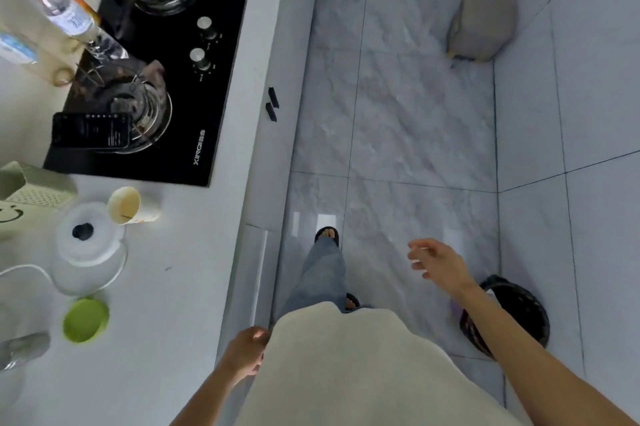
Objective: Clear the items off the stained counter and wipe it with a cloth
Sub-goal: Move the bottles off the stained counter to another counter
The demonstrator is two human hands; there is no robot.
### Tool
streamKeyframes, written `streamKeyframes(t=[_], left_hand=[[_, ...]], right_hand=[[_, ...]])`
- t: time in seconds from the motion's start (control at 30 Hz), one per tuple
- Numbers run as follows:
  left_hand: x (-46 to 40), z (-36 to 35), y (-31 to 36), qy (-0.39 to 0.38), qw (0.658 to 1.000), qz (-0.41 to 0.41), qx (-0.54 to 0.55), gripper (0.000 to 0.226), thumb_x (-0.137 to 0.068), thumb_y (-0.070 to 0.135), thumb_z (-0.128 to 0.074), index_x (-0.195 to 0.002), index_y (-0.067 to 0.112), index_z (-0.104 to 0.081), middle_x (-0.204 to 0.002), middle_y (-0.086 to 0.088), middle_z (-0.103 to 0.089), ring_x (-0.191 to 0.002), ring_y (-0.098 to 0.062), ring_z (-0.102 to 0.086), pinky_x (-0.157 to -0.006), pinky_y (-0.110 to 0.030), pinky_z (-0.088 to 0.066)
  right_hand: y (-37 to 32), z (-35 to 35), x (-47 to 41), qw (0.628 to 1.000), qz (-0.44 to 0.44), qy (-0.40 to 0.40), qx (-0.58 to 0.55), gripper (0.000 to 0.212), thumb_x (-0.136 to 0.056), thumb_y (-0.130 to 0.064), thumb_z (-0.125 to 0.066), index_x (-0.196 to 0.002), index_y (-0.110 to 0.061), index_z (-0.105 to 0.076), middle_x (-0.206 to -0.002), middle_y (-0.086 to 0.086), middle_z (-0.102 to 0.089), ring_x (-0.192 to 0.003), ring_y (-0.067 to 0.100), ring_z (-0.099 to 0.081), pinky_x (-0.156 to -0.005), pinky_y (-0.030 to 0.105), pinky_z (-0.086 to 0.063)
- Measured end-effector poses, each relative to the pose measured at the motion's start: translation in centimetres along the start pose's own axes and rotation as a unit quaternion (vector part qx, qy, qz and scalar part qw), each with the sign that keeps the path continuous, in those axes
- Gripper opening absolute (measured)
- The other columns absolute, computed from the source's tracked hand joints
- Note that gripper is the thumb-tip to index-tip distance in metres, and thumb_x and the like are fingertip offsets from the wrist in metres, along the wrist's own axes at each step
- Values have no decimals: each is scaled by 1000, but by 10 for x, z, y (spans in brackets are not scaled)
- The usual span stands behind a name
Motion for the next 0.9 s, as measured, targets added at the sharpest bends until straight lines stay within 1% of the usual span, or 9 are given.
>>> streamKeyframes(t=[0.07, 0.13, 0.23, 0.3, 0.37, 0.47, 0.57, 0.8, 0.9], left_hand=[[-16, 25, 42, -1, 1000, -7, -5, 25, -105, 10, -51, -96, 11, -74, -75, -5, -61, -56, -15, -47, -40, -18, -35], [-30, 48, 89, 0, 999, -27, -18, 26, -105, 6, -49, -92, 5, -72, -74, -10, -57, -53, -19, -44, -47, -22, -34], [-53, 80, 169, -8, 998, -56, -11, 23, -104, 11, -52, -100, -1, -72, -95, -23, -71, -84, -42, -67, -72, -35, -44], [-59, 101, 224, 7, 996, -87, -19, 27, -103, 18, -53, -110, 0, -72, -107, -20, -76, -103, -41, -72, -84, -38, -54], [-60, 120, 278, 15, 991, -131, -30, 28, -101, 27, -53, -110, 10, -73, -106, -10, -77, -101, -31, -74, -92, -44, -59], [-66, 142, 352, 10, 982, -186, -17, 20, -99, 38, -55, -99, 27, -72, -98, 3, -76, -91, -15, -73, -81, -32, -59], [-77, 155, 411, 7, 977, -213, -30, 17, -98, 37, -56, -93, 31, -71, -90, 7, -76, -85, -10, -71, -74, -27, -53], [-105, 175, 487, 3, 988, -144, -61, 17, -103, 23, -57, -106, 16, -73, -105, -5, -76, -97, -25, -74, -88, -33, -55], [-117, 184, 499, 13, 992, -104, -73, 20, -103, 18, -52, -107, 14, -72, -104, -9, -76, -98, -28, -74, -85, -36, -54]], right_hand=[[-9, 8, -11, 999, -34, 12, -1, 14, -101, -10, -60, -107, -14, -71, -98, 9, -74, -78, 23, -66, -66, 30, -46], [-12, 15, -19, 998, -65, 22, 1, 18, -102, -5, -55, -113, -7, -69, -99, 13, -71, -77, 24, -62, -62, 29, -42], [-11, 26, -32, 994, -109, 13, 4, 23, -104, -3, -49, -119, -2, -67, -100, 16, -69, -74, 24, -58, -59, 29, -37], [-8, 30, -34, 990, -138, 5, -1, 23, -105, -10, -51, -122, -5, -66, -103, 14, -70, -77, 25, -61, -61, 28, -40], [-7, 34, -39, 989, -147, 24, -7, 20, -105, -20, -57, -119, -11, -69, -101, 9, -74, -81, 23, -67, -65, 30, -49], [-13, 46, -53, 984, -170, 54, -21, 20, -105, -22, -57, -113, -9, -71, -86, 3, -71, -71, 18, -64, -61, 30, -49], [-24, 62, -76, 979, -193, 58, -22, 22, -104, -21, -58, -115, -7, -71, -77, -1, -66, -64, 14, -58, -56, 27, -45], [-125, 122, -177, 973, -210, 41, -85, 20, -107, -4, -47, -119, 0, -64, -85, 14, -65, -63, 24, -53, -43, 19, -43], [-188, 147, -230, 982, -171, 35, -79, 18, -106, -7, -50, -116, -3, -64, -90, 15, -65, -67, 24, -54, -57, 23, -41]])
Point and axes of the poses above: each hand's wrist, its own x-axis away from the middle knuckle, its own z-axis out of the back of the hand, y = z × x, the point moved 1 cm from there along -x, towards the middle knuckle
